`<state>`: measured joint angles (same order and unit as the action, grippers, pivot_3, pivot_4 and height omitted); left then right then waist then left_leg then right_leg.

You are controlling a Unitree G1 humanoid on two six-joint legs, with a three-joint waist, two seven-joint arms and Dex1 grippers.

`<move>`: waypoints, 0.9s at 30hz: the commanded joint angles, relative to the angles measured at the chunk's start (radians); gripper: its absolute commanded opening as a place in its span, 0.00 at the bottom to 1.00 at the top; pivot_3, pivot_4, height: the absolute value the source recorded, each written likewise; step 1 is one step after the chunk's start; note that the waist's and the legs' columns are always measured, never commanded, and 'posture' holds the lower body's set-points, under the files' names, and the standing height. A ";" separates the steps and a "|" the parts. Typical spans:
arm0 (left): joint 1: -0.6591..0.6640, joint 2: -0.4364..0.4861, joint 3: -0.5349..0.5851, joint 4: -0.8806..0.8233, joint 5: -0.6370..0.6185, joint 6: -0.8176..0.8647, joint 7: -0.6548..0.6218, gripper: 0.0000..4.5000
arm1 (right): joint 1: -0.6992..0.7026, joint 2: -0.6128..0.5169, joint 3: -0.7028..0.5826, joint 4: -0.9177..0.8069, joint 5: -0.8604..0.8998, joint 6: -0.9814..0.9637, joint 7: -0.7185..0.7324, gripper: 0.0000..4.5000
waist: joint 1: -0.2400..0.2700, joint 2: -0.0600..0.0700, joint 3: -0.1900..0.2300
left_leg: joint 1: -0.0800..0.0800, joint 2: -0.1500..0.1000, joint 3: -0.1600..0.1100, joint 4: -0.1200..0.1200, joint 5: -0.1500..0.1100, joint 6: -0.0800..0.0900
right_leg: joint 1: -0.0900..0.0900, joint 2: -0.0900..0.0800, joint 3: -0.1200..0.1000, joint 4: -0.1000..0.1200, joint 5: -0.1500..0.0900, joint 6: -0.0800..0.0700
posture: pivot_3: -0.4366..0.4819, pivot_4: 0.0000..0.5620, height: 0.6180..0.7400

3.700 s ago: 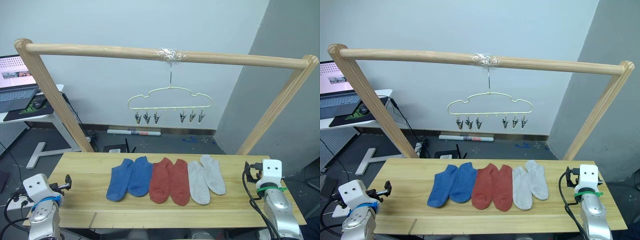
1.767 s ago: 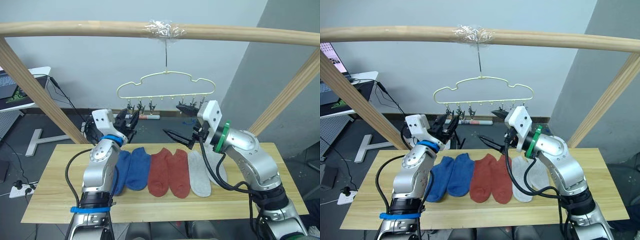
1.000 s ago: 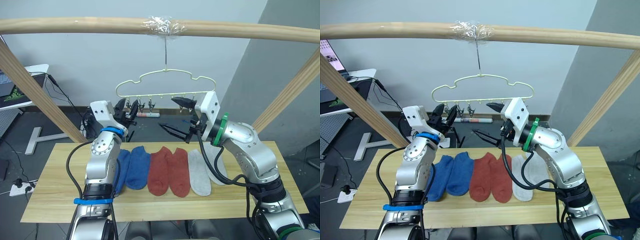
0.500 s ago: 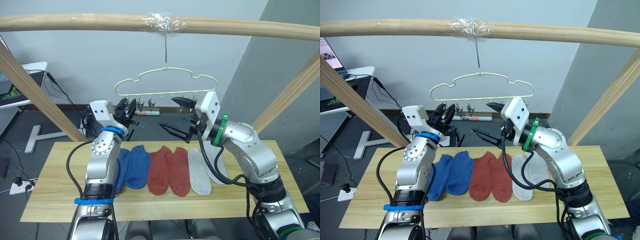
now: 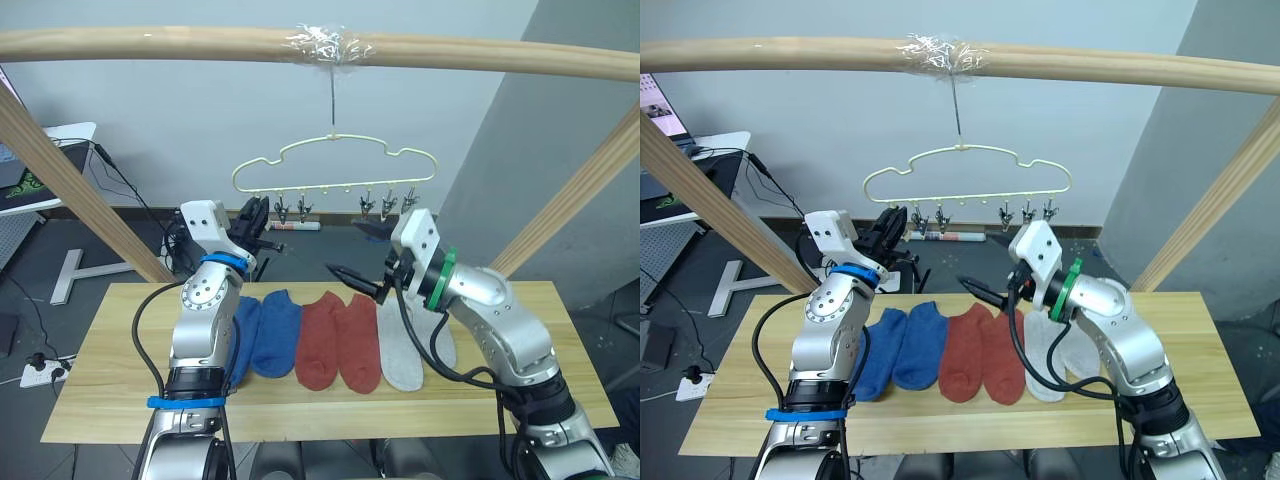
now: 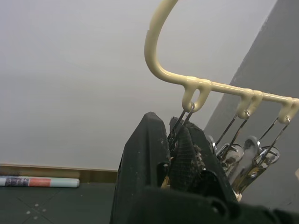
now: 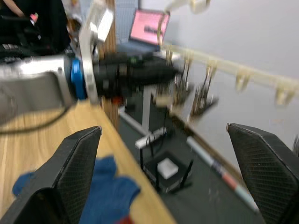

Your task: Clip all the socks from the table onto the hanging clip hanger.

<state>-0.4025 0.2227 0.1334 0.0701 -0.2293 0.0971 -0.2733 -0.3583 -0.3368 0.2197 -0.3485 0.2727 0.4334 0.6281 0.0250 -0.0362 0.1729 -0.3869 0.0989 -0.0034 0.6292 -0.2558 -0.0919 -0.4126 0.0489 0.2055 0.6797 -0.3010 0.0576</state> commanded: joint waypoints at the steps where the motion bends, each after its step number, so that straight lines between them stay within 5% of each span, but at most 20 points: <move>1: 0.002 0.009 0.010 -0.026 0.001 -0.019 -0.003 0.03 | 0.129 -0.049 -0.014 0.087 -0.140 -0.070 -0.104 1.00 | 0.000 0.000 0.000 | 0.000 0.000 0.000 0.000 0.000 0.000 | 0.000 0.000 0.000 0.000 0.000 0.000 | 0.60 0.31 1.00; 10: 0.035 -0.001 0.004 -0.049 0.011 -0.020 0.014 0.03 | 0.257 0.013 -0.188 0.387 -0.204 -0.040 -0.363 1.00 | -0.007 -0.001 0.000 | 0.002 0.000 0.001 0.000 0.000 0.000 | 0.001 0.000 0.001 0.000 0.000 0.000 | 0.61 0.32 1.00; 27: 0.019 0.001 0.007 -0.033 0.014 -0.028 0.013 0.03 | 0.081 0.114 -0.271 0.744 -0.145 -0.041 -0.340 1.00 | -0.003 0.000 0.001 | 0.002 -0.001 0.001 -0.001 0.000 0.000 | 0.001 0.000 0.001 0.000 0.000 0.000 | 0.62 0.32 1.00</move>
<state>-0.3733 0.2191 0.1339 0.0508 -0.2210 0.0851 -0.2648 -0.2730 -0.2266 -0.0396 0.3830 0.1158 0.3869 0.2827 0.0224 -0.0366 0.1735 -0.3853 0.0983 -0.0025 0.6286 -0.2558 -0.0919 -0.4117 0.0484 0.2064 0.6797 -0.3011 0.0578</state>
